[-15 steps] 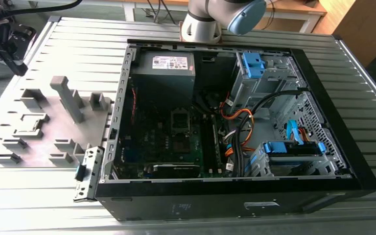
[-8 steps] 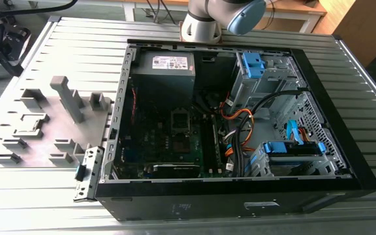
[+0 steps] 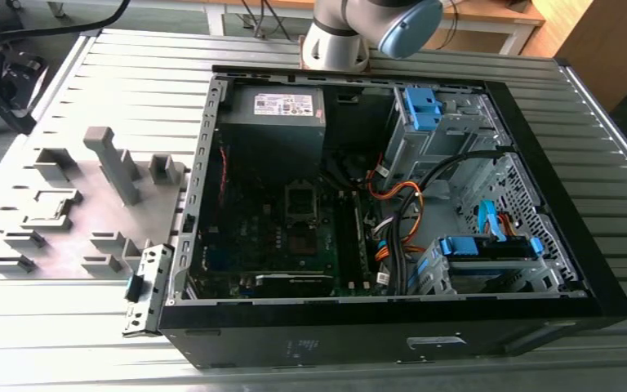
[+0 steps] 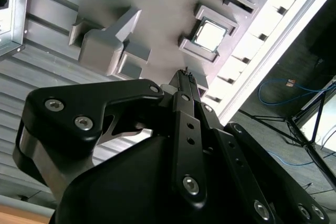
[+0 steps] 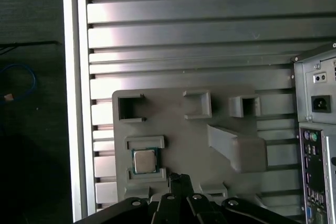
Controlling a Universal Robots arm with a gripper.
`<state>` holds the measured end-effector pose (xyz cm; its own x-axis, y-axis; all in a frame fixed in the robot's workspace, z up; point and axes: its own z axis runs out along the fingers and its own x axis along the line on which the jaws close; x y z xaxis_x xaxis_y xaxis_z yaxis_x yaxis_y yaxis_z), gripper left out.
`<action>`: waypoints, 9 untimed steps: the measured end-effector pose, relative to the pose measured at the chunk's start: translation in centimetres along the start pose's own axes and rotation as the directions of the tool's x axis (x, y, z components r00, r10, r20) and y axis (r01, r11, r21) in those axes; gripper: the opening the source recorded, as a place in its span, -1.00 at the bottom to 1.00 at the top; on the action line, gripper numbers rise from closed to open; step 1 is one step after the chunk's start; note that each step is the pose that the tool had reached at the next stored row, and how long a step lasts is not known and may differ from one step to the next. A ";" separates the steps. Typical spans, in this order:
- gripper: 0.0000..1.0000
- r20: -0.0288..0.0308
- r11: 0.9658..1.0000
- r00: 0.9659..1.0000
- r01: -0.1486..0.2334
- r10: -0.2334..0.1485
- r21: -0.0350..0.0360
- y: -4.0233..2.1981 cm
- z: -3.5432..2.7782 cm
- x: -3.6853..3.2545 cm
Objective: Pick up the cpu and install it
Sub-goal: 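Pick up the cpu and move it towards the insertion slot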
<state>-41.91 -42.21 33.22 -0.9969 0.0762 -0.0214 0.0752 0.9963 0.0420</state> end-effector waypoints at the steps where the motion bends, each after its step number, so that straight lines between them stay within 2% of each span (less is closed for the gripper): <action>1: -0.79 0.000 1.000 1.000 0.000 0.000 0.000 -0.02 0.17 0.14; 9: -0.79 -0.006 1.000 1.000 0.000 0.000 0.000 -0.14 1.45 1.13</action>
<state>-43.02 -42.21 31.74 -0.9970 0.0762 -0.0150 0.0755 0.9963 0.0415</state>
